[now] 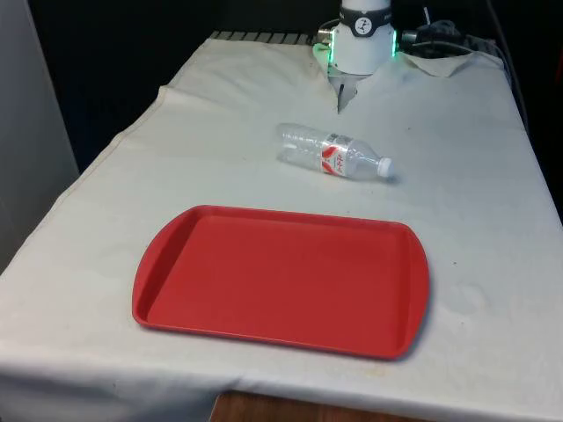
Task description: Place the bottle upright on the tray.
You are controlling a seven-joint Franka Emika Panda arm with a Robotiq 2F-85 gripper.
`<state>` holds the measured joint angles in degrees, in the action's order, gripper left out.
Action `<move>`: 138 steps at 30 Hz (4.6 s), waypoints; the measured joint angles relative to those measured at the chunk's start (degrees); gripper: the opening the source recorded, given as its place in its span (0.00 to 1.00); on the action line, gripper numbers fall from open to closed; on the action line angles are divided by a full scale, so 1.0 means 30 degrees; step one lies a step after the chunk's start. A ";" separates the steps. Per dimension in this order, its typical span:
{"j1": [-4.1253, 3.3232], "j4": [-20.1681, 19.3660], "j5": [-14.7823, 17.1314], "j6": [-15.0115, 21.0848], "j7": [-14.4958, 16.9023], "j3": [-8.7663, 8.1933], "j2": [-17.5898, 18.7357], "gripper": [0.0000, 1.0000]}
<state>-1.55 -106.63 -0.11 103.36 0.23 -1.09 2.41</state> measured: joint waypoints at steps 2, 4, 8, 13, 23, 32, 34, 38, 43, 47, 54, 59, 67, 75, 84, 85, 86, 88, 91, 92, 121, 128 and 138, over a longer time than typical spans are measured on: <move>-0.0019 -0.0229 0.0000 0.0000 -0.0019 0.0057 -0.0172 1.00; -0.0019 -0.0420 0.0000 0.0000 -0.0057 0.0115 -0.0363 1.00; -0.0019 -0.0821 0.0000 0.0019 -0.0095 0.0210 -0.0668 1.00; -0.0019 -0.1203 0.0000 0.0019 -0.0115 0.0306 -0.0974 1.00; -0.0038 -0.2330 0.0000 0.0038 -0.0172 0.0649 -0.1986 1.00; -0.0038 -0.3323 -0.0038 0.0038 -0.0210 0.0974 -0.2884 1.00; -0.0038 -0.3552 -0.0057 0.0038 -0.0210 0.1031 -0.3094 1.00; -0.0038 -0.3953 -0.0095 0.0038 -0.0210 0.1165 -0.3495 1.00; -0.0038 -0.4335 -0.0134 0.0038 -0.0210 0.1261 -0.3934 1.00; -0.0038 -0.4736 -0.0306 0.0038 -0.0191 0.1280 -0.4374 1.00; -0.0038 -0.5214 -0.0802 0.0019 -0.0076 0.1184 -0.4851 1.00; -0.0019 -0.5367 -0.1184 -0.0038 0.0115 0.0993 -0.5004 1.00; -0.0019 -0.5596 -0.1642 -0.0038 0.0477 0.0955 -0.5138 1.00; -0.0019 -0.5634 -0.1700 -0.0038 0.0974 0.1222 -0.5138 1.00; -0.0019 -0.5768 -0.1776 0.0019 0.1853 0.1566 -0.5138 1.00; -0.0019 -0.5787 -0.1776 0.0038 0.1948 0.1604 -0.5118 1.00; -0.0019 -0.5806 -0.1776 0.0038 0.2044 0.1642 -0.5099 1.00; -0.0019 -0.5844 -0.1776 0.0076 0.2254 0.1719 -0.5061 1.00; -0.0019 -0.5921 -0.1776 0.0153 0.2445 0.1776 -0.5004 1.00; -0.0019 -0.6035 -0.1776 0.0306 0.2655 0.1833 -0.4966 1.00; -0.0038 -0.6837 -0.1776 0.1222 0.5539 0.2731 -0.3953 1.00; -0.0038 -0.6914 -0.1814 0.1222 0.6188 0.2960 -0.3648 1.00; -0.0038 -0.7028 -0.2196 0.1222 0.6914 0.3228 -0.3209 1.00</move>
<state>-1.66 -127.71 -6.70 107.03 20.97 8.59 -7.22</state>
